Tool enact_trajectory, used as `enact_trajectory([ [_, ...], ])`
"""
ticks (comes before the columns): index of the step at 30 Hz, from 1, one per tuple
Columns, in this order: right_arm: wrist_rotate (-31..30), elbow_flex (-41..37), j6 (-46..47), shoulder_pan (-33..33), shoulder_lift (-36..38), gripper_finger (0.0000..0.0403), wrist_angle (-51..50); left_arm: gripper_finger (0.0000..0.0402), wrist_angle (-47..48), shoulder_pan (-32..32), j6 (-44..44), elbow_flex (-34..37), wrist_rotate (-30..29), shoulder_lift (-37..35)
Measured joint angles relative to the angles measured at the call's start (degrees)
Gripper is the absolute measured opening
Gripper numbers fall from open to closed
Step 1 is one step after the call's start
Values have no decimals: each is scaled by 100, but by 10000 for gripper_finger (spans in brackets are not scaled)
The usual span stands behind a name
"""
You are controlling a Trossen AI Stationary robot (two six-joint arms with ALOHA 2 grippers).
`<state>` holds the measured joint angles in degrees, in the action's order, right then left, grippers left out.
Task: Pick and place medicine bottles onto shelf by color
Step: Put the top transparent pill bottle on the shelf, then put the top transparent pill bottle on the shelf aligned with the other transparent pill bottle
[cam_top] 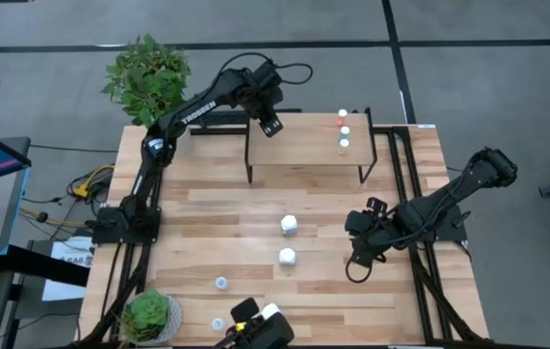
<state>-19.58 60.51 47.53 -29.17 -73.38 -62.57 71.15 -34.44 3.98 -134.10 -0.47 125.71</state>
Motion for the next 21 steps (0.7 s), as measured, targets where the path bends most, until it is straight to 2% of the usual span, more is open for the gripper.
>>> enact_trajectory([
  [3,0,0,0,0,0,221,0,204,7,0,-15,0,-2,0],
  [7,-1,0,0,0,0,221,2,227,-3,0,-45,0,-18,0],
  [14,0,0,4,0,0,221,4,232,-413,28,-15,-87,-18,-79],
  [21,7,0,15,0,0,221,5,232,-162,287,49,-87,112,-486],
])
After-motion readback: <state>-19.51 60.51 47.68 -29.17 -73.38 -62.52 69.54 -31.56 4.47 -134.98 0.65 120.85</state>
